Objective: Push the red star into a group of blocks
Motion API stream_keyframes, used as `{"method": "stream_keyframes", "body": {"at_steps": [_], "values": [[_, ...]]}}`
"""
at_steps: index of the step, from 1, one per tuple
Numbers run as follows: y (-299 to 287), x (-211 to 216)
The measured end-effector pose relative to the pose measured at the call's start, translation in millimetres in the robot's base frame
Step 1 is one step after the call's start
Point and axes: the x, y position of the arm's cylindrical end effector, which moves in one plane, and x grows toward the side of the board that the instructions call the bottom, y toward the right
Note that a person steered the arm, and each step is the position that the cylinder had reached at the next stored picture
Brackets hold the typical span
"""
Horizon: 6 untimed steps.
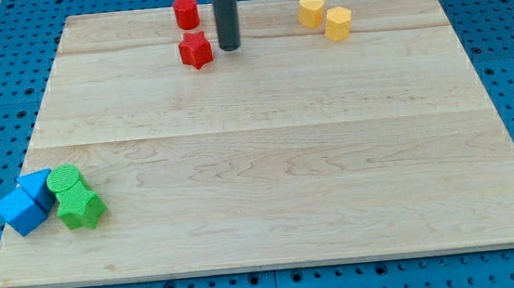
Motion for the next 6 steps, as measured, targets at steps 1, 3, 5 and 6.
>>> {"method": "stream_keyframes", "body": {"at_steps": [1,3,5,6], "values": [[-55.5,12.1],[-109.6,-10.1],[-137.1,86.9],[-149.3,124.4]]}}
